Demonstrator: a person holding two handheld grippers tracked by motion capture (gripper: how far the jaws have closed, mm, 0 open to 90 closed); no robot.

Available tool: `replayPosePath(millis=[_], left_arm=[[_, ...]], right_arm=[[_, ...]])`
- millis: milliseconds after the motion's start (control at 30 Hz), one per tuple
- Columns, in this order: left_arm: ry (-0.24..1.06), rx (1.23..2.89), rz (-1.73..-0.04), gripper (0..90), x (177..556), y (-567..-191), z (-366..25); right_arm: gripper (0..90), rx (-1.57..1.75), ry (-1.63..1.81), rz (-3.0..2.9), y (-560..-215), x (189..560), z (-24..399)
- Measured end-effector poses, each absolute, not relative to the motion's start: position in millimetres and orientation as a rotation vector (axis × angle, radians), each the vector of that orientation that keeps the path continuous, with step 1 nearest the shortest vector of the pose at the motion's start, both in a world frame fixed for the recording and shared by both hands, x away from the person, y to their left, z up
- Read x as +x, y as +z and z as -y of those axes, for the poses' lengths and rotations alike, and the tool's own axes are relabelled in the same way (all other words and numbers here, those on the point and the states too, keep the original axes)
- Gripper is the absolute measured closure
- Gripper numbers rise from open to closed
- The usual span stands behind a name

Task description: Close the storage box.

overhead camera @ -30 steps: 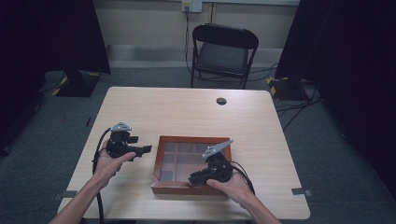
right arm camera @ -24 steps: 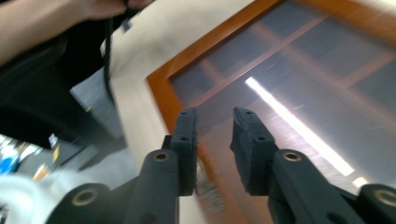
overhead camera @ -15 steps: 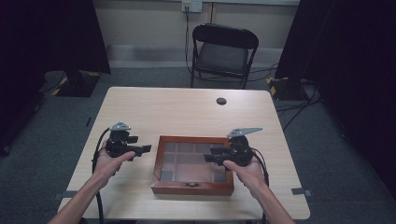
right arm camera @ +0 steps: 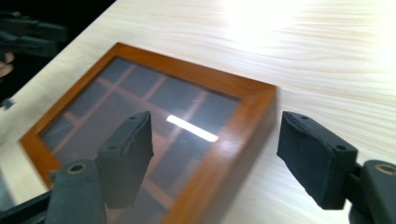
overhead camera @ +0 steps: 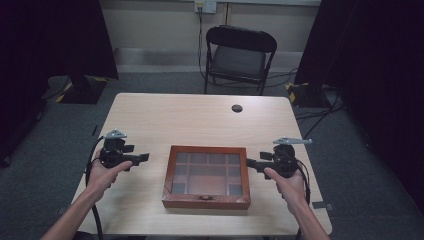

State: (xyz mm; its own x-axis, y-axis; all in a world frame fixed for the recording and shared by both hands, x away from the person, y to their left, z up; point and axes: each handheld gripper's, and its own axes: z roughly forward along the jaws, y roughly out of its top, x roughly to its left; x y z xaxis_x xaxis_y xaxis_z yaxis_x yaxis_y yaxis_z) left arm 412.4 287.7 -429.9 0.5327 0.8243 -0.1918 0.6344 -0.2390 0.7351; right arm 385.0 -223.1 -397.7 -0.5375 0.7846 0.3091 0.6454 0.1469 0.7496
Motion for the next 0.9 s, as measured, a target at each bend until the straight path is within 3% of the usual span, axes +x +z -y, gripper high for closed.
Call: replayPosePath(millis=[300, 700, 900], left_arm=[[0.310, 2.027, -1.217, 20.9, 411, -439, -295], [0.248, 2.129, -1.280, 20.8, 416, -470, -299], [0.284, 2.216, -1.275, 18.4, 420, -480, -288]], right_arm=[[15.1, 1.557, 1.171, -2.191, -419, 378, 251], [14.9, 1.716, 0.873, -2.181, -459, 389, 263], [15.0, 1.723, 0.727, -2.216, -474, 394, 260]])
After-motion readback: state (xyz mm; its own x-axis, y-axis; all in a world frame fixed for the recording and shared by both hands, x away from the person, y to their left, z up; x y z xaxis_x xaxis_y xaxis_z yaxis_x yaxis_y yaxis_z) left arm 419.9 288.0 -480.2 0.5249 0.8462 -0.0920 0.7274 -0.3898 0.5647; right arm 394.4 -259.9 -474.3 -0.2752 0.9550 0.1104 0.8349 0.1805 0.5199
